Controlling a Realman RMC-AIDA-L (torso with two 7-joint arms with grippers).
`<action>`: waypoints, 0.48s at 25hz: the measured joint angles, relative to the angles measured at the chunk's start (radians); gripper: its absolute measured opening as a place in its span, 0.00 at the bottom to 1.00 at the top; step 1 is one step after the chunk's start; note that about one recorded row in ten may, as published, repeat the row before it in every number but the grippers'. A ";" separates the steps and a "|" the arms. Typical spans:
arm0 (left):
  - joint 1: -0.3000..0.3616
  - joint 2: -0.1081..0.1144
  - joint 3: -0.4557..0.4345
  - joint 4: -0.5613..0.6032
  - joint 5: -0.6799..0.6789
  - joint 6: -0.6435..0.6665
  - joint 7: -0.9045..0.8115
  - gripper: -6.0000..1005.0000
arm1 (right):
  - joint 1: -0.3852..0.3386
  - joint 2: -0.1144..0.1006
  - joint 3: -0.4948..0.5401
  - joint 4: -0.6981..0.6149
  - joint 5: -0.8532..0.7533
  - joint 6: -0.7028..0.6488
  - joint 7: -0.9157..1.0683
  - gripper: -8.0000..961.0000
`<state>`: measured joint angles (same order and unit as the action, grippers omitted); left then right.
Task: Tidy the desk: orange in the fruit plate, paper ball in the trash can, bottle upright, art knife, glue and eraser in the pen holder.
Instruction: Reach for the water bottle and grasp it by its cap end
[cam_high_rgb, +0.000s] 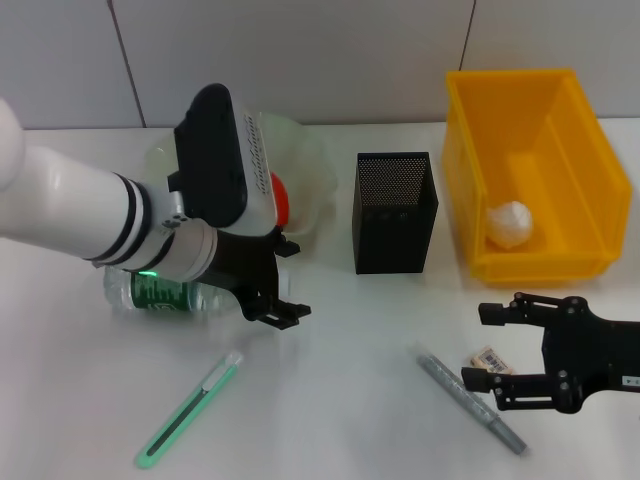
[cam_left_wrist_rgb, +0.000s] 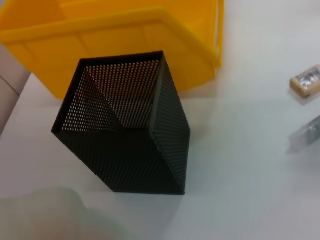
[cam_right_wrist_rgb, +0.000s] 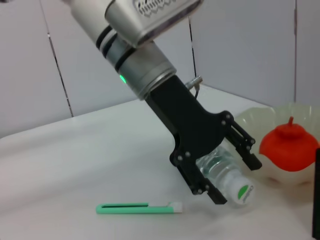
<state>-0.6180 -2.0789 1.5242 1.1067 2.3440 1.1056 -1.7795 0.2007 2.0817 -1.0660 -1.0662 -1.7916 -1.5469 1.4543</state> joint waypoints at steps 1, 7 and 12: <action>0.000 0.000 0.008 -0.001 0.006 -0.008 0.000 0.77 | 0.001 0.000 0.004 0.000 0.000 0.000 0.000 0.86; 0.007 0.000 0.044 0.004 0.039 -0.036 -0.002 0.77 | 0.001 -0.001 0.013 0.000 0.000 -0.006 0.005 0.86; 0.015 0.000 0.106 0.012 0.101 -0.083 -0.052 0.77 | 0.000 -0.002 0.014 0.000 0.000 -0.008 0.007 0.86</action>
<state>-0.6030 -2.0785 1.6304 1.1183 2.4454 1.0224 -1.8312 0.2009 2.0800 -1.0520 -1.0662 -1.7916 -1.5548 1.4610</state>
